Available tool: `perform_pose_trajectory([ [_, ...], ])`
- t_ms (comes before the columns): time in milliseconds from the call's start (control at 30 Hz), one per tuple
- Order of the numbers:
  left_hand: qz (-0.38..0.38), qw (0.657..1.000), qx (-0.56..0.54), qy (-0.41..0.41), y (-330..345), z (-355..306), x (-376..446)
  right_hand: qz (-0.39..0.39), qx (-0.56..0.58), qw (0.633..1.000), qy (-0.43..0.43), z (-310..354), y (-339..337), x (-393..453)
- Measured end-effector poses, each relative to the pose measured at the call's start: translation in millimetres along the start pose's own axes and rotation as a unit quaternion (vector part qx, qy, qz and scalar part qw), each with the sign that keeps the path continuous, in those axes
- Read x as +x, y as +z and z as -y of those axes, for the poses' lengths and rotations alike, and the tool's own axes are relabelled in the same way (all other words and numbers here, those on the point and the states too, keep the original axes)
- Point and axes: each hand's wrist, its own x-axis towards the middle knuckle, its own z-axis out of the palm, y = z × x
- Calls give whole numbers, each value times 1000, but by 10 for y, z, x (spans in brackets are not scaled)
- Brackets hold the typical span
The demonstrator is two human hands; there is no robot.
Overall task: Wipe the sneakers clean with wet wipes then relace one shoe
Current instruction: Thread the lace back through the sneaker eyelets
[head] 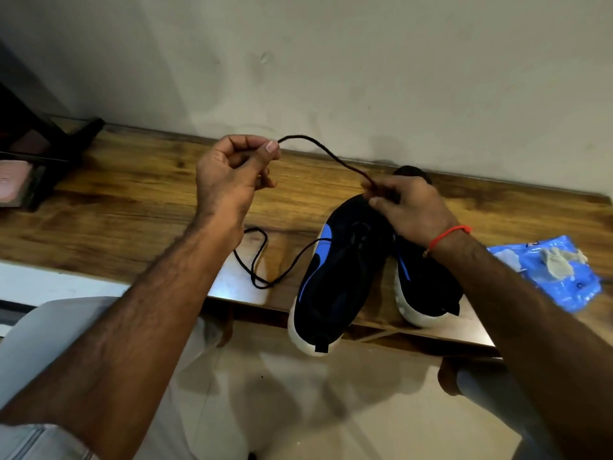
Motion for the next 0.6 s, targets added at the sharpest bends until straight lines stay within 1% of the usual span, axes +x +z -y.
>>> perform_pose_trajectory([
  [33,-12,1000,-8,9,3,-1,-1,76,55,993,-78,47,20,-29],
  [67,-26,999,-13,20,0,-6,3,133,100,976,-138,77,34,-27],
  [100,-42,998,-21,31,-11,-17,8,163,129,965,-161,112,35,-18],
  [133,-58,997,-34,40,-18,-33,13,157,144,965,-152,152,18,-13],
  [167,-73,995,-46,49,-30,-46,22,116,149,974,-126,155,9,1],
  [200,-88,993,-53,57,-39,-59,32,57,128,986,-90,158,0,7],
  [233,-101,991,-54,64,-52,-66,43,1,79,995,-55,157,-7,-8],
  [267,-110,990,-55,69,-65,-74,48,-36,27,999,-27,144,-3,-31],
  [300,-116,989,-56,74,-75,-78,53,-43,-4,999,-8,135,15,-77],
  [333,-118,989,-54,78,-78,-79,58,-27,-22,999,13,115,39,-123],
  [467,-102,990,-25,93,-46,-66,61,91,-85,987,104,49,119,-329],
  [533,-63,992,-9,109,-11,-53,37,115,-85,982,127,7,172,-401],
  [600,-8,988,71,138,26,-22,-5,115,-95,982,116,8,226,-448],
])
